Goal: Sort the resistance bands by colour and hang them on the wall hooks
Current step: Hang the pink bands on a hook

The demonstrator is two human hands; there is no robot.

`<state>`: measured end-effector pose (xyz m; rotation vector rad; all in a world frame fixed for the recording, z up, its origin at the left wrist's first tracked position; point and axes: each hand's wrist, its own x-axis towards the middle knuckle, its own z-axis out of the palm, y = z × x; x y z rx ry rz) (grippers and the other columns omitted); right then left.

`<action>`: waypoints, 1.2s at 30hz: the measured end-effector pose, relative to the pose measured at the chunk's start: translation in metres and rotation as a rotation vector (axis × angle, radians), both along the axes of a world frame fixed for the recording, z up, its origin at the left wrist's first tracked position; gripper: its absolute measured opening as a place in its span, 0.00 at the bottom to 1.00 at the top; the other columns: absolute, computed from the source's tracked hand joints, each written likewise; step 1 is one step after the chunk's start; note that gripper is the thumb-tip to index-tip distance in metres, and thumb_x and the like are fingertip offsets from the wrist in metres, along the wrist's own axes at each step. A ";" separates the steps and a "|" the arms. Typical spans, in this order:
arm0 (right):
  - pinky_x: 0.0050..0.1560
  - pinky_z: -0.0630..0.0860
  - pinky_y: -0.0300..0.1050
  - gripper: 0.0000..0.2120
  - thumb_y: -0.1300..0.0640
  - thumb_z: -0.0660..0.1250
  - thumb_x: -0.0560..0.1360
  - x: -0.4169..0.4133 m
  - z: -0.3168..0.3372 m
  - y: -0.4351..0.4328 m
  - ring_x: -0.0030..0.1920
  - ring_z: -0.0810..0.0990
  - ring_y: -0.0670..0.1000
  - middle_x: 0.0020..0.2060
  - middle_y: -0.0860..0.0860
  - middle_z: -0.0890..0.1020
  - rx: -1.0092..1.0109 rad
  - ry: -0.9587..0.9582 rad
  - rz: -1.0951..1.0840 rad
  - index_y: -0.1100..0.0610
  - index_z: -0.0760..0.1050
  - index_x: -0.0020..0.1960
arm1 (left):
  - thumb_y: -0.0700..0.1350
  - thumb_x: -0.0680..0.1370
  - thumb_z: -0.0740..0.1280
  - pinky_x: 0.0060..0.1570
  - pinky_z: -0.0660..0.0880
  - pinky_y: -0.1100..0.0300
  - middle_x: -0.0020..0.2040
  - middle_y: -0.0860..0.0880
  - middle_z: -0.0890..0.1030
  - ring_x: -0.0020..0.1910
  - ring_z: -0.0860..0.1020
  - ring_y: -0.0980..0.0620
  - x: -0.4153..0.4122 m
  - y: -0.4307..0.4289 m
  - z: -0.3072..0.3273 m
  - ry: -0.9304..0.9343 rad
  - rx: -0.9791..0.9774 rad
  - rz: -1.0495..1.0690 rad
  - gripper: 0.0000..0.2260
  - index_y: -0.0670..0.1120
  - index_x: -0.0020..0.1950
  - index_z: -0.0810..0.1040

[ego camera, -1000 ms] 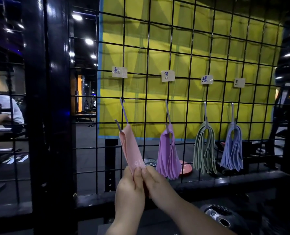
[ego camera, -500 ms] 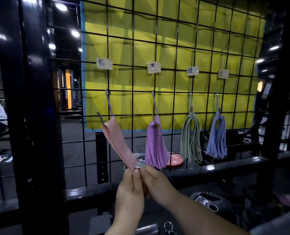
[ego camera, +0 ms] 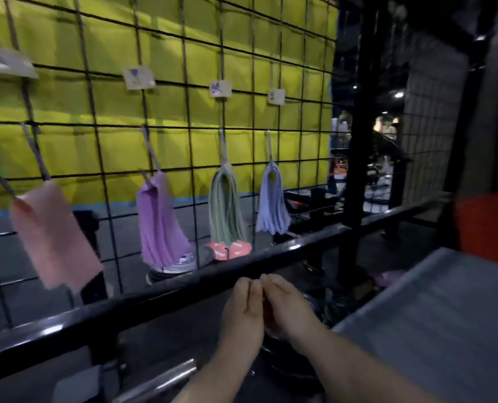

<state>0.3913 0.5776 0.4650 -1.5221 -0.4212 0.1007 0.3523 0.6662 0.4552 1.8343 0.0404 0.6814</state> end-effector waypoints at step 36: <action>0.53 0.69 0.44 0.12 0.59 0.58 0.79 -0.105 -0.131 -0.535 0.56 0.76 0.62 0.55 0.62 0.78 -0.555 0.600 -1.397 0.59 0.73 0.60 | 0.50 0.82 0.56 0.47 0.69 0.55 0.58 0.43 0.79 0.54 0.77 0.44 -0.004 -0.532 -0.153 0.676 0.245 -1.145 0.11 0.49 0.56 0.76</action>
